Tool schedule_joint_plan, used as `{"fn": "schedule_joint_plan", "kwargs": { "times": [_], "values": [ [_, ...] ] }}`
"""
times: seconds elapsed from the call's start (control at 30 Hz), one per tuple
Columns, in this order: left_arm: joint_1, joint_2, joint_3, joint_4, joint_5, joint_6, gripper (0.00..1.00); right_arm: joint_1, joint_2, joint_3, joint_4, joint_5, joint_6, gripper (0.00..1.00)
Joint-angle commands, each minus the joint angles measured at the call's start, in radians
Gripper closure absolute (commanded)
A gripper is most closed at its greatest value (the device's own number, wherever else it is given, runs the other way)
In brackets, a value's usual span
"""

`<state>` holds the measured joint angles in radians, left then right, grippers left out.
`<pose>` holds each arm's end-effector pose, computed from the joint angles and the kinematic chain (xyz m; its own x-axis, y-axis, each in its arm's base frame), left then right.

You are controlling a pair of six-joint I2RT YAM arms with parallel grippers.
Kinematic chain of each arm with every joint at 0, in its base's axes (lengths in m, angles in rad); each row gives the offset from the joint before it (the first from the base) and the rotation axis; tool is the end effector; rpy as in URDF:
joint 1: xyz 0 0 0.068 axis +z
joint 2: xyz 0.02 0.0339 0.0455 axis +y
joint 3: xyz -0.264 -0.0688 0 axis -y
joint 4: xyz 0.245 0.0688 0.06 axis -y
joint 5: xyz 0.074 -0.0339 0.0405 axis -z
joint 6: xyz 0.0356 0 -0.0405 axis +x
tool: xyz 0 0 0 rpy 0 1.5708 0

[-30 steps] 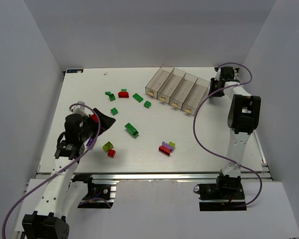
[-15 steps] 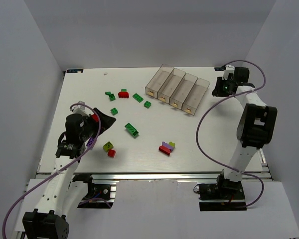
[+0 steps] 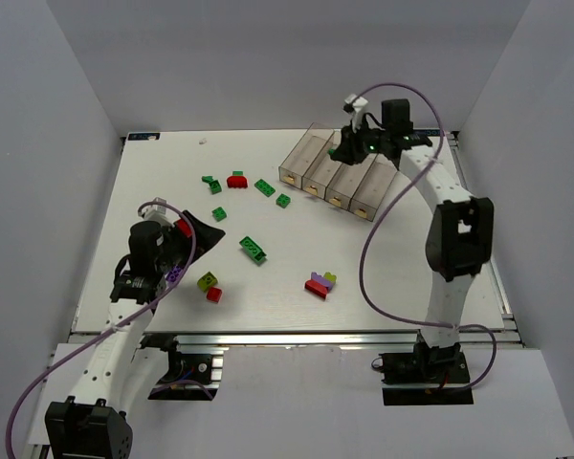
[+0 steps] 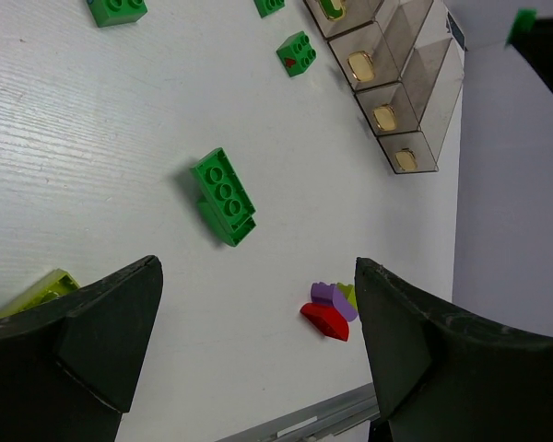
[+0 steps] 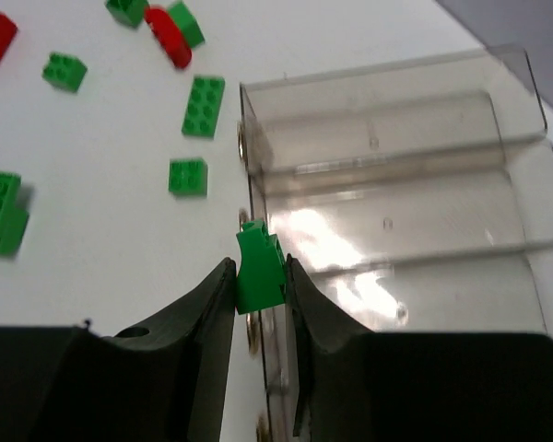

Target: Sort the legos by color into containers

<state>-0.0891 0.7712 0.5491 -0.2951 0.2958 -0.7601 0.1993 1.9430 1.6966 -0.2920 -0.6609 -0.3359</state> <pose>0.1752 -0.0261 0.2486 -0.5895 -0.6090 -0.5307 -0.0947 0.7045 -0.7033 0.4426 0.1117 0.3055 -0.2527 -0.3165 -0.9143 -0.8009 0.5986 0.0142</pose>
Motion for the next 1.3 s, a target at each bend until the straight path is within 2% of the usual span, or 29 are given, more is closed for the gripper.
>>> {"fn": "schedule_joint_plan", "kwargs": {
  "times": [0.0,0.07,0.17,0.37,0.57,0.73,0.8,0.87,0.9,1.0,1.07,1.17,1.2,1.27],
  "values": [
    [-0.004,-0.039,0.012,-0.027,-0.012,0.004,0.06,0.026,0.131,0.23,-0.006,-0.025,0.067,1.0],
    [-0.003,-0.062,0.018,-0.051,-0.018,0.002,0.06,0.041,0.235,0.376,-0.01,-0.008,0.119,1.0],
    [-0.004,-0.092,0.017,-0.087,-0.035,-0.002,0.06,0.067,0.329,0.468,0.037,0.015,0.159,0.99],
    [-0.004,-0.148,0.006,-0.145,-0.05,-0.018,0.06,0.123,0.384,0.439,0.192,0.086,0.178,0.94],
    [-0.004,-0.17,-0.001,-0.168,-0.044,-0.031,0.06,0.135,0.459,0.5,0.229,0.15,0.215,0.85],
    [-0.004,-0.144,0.005,-0.147,0.015,-0.038,0.06,0.147,0.493,0.503,0.238,0.19,0.183,0.67],
    [-0.003,-0.118,0.015,-0.15,0.037,-0.036,0.06,0.149,0.499,0.514,0.234,0.199,0.17,0.54],
    [-0.004,-0.102,0.021,-0.147,0.046,-0.036,0.07,0.149,0.501,0.515,0.231,0.216,0.164,0.47],
    [-0.003,-0.087,0.025,-0.144,0.052,-0.044,0.07,0.149,0.498,0.512,0.228,0.221,0.16,0.4],
    [-0.003,-0.053,0.023,-0.11,0.083,-0.074,0.08,0.146,0.464,0.505,0.211,0.224,0.149,0.33],
    [-0.008,-0.03,0.028,-0.101,0.094,-0.087,0.09,0.135,0.435,0.503,0.186,0.209,0.162,0.33],
    [-0.023,0.023,0.061,-0.117,0.072,-0.099,0.13,0.115,0.323,0.471,0.149,0.112,0.175,0.41],
    [-0.032,0.036,0.072,-0.122,0.062,-0.11,0.16,0.111,0.239,0.442,0.137,0.086,0.17,0.56],
    [-0.067,0.084,0.104,-0.139,0.016,-0.125,0.21,0.104,0.139,0.303,0.139,0.02,0.15,0.69]
  ]
}}
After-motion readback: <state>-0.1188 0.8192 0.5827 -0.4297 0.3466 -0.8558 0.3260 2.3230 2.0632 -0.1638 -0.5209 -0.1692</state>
